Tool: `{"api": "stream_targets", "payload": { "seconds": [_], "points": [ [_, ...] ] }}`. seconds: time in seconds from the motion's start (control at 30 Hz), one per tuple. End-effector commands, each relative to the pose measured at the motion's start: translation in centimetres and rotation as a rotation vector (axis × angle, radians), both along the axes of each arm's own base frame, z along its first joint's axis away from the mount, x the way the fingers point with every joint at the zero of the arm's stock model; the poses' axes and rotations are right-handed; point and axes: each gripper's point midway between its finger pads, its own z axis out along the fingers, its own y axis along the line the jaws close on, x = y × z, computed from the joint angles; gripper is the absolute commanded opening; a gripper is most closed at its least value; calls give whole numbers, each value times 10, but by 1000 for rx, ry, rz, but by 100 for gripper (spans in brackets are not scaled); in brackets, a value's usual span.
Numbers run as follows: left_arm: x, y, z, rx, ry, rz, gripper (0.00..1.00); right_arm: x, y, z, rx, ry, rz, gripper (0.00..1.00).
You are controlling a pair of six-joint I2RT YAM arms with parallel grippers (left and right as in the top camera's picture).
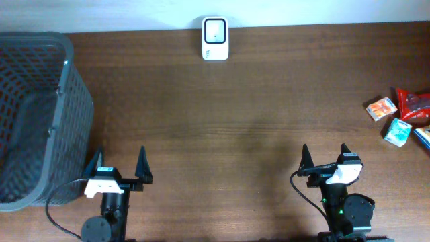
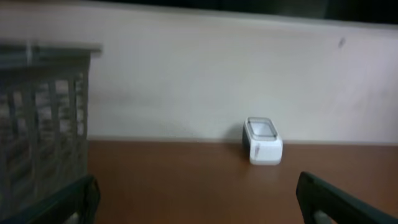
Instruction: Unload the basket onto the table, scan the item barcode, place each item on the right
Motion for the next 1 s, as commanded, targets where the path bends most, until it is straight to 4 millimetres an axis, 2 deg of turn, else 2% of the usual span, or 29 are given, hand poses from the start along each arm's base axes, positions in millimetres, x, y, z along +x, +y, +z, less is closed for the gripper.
{"api": "stream_targets", "payload": {
  "seconds": [0.0, 0.03, 0.07, 0.9, 0.97],
  "points": [
    [1, 2, -32, -21, 119, 11, 99, 0, 1, -3, -9, 1, 1, 99],
    [1, 2, -44, -24, 166, 12, 99, 0, 1, -3, -9, 1, 1, 99],
    [1, 2, -45, -25, 173, 12, 99, 0, 1, -3, -8, 1, 1, 99],
    [1, 7, -44, -5, 169, 40, 99, 0, 1, -3, -9, 1, 1, 98],
    [1, 15, -45, -6, 171, 86, 99, 0, 1, -3, -8, 1, 1, 99]
  ]
}}
